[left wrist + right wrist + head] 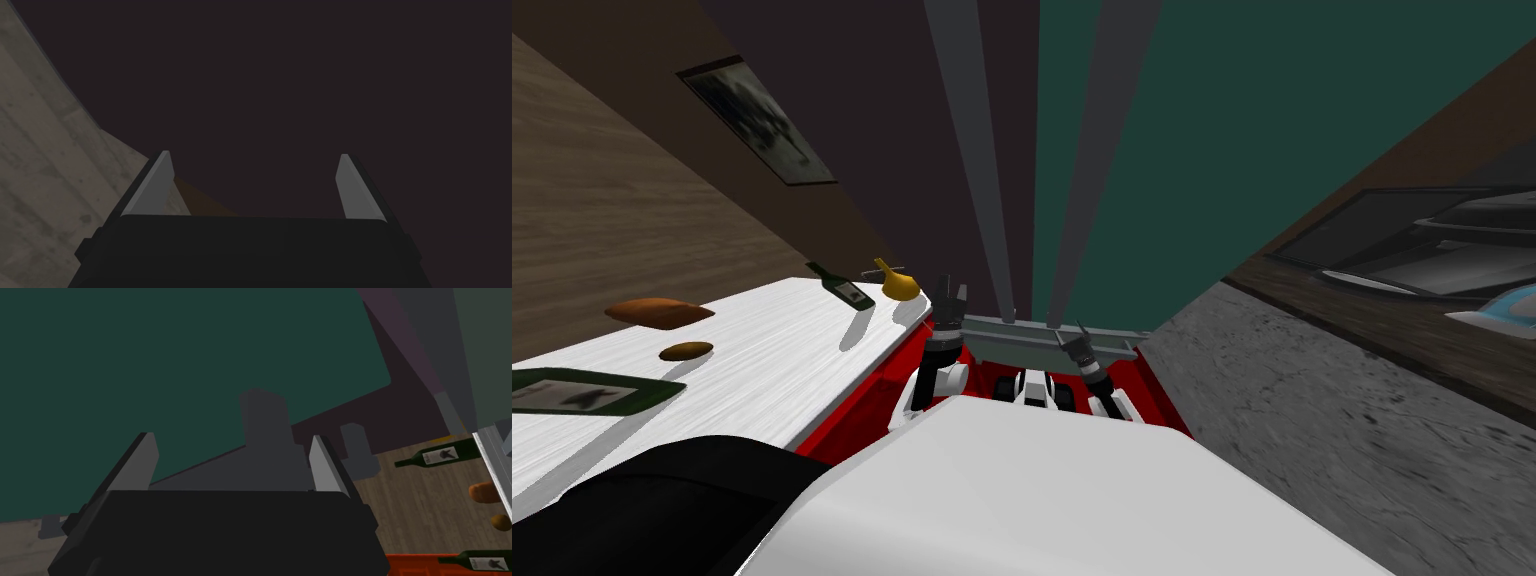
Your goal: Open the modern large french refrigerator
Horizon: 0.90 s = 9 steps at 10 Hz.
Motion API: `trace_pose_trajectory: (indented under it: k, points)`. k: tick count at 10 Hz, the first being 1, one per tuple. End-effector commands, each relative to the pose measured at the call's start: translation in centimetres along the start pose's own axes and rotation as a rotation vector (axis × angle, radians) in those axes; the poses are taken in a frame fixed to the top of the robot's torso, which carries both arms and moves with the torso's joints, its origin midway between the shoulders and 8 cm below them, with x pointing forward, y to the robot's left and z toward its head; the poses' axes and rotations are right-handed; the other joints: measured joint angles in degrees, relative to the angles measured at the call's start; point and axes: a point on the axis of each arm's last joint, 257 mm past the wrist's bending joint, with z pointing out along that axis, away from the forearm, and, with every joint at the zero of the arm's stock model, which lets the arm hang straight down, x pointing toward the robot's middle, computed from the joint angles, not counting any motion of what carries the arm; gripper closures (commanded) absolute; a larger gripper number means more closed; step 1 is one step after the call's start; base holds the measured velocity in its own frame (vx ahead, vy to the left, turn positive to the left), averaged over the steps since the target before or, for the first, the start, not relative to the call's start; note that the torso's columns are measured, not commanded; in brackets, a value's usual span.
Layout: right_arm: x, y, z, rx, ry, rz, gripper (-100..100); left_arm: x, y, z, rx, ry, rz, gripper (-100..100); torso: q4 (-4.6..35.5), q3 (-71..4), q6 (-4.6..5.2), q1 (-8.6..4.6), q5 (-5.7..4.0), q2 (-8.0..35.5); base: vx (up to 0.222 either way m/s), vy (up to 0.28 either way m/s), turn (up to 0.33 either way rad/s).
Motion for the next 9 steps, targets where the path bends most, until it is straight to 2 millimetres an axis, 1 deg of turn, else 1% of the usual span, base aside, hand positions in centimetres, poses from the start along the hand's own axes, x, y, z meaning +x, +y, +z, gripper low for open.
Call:
trace_pose_trajectory:
  k: [1,3,5,6,7,9]
  points:
    - [-0.3,1.4,0.4,0.002,0.001,-0.042,-100,0.0,0.0,0.0,0.000,0.000,0.000,0,0.00,0.01,-0.01,-0.03,0.00,0.02,0.020,0.011,-0.029]
    - [-1.1,2.6,1.3,0.020,0.001,-0.054,-100,0.0,0.0,0.0,0.000,0.000,0.000,0,0.00,0.00,0.00,-0.03,-0.01,0.00,0.025,0.014,-0.044]
    - [-1.7,3.2,2.0,0.040,0.002,-0.049,-100,0.0,0.0,0.0,0.000,0.000,0.000,0,0.01,0.01,0.00,-0.01,0.00,0.03,0.015,0.015,-0.022]
    - [-1.5,3.1,1.9,0.034,0.002,-0.049,-100,0.0,0.0,0.0,0.000,0.000,0.000,0,0.01,0.02,0.00,-0.04,0.00,0.04,0.004,0.007,-0.001]
    - [-1.5,2.6,2.8,0.036,0.002,-0.051,-100,0.0,0.0,0.0,0.000,0.000,0.000,0,0.01,0.03,0.00,-0.07,-0.01,0.06,0.007,0.015,0.010]
    - [-1.5,2.1,3.7,0.037,0.004,-0.052,-100,0.0,0.0,0.0,0.000,0.000,0.000,0,0.00,-0.01,0.00,0.01,0.01,-0.02,0.013,0.026,0.014]
